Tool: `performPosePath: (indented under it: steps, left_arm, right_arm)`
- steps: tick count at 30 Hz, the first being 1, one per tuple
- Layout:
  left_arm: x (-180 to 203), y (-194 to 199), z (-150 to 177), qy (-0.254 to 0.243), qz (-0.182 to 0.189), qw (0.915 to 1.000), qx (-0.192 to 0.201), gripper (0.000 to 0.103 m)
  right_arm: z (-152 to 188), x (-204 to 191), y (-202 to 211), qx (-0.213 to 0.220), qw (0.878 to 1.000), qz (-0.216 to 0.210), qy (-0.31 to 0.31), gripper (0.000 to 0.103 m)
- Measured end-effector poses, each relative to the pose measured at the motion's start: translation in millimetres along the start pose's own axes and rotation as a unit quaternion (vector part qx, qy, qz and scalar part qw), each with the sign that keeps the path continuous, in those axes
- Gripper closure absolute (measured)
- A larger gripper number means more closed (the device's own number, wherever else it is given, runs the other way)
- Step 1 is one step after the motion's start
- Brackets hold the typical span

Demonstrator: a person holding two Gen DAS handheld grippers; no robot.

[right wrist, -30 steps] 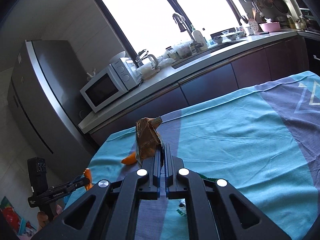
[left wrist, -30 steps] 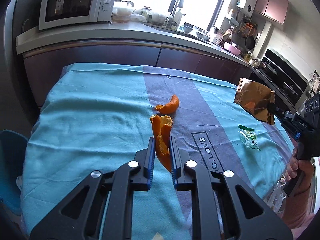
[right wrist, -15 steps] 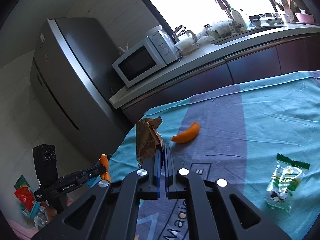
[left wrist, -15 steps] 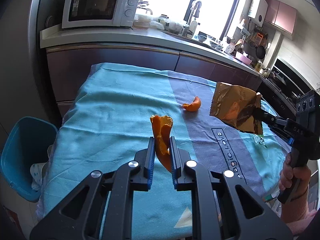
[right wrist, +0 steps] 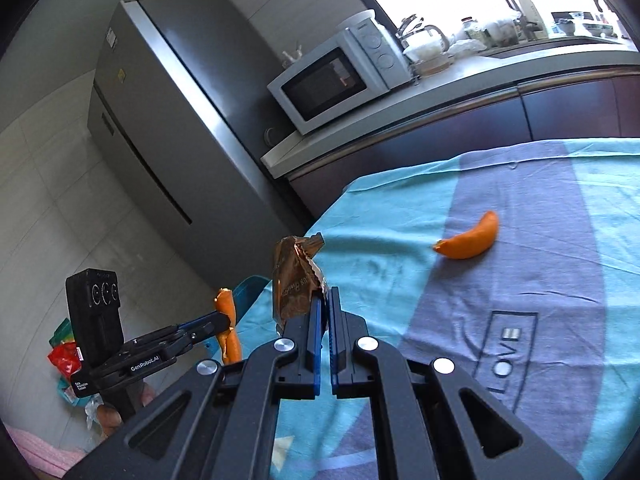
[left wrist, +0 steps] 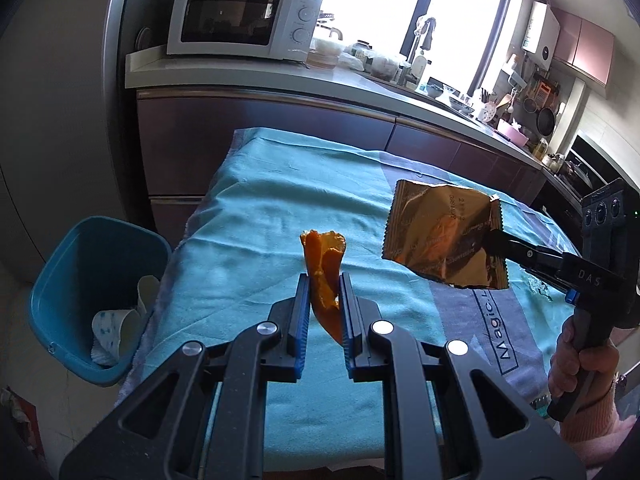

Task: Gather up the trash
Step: 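Carry the orange peel and foil bag in both grippers over the teal bin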

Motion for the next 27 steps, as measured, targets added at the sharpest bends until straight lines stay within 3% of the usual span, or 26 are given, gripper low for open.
performPosePath:
  steps: [27]
  left_arm:
    - [-50, 26, 6, 0.036, -0.053, 0.9978, 0.016, 0.088]
  right_arm:
    - [2, -39, -63, -0.059, 0.997, -0.056, 0.017, 0.101]
Point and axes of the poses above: each gripper's, at about its wrist camera, not at the fingertips, and y roughly against the way its jaws point, x to its right, z to its underside, the point moved 3 cm from there along -y, roughly the way its jaws point, and after that the axes turned 1 degree about -z, right-handed, at the moved point
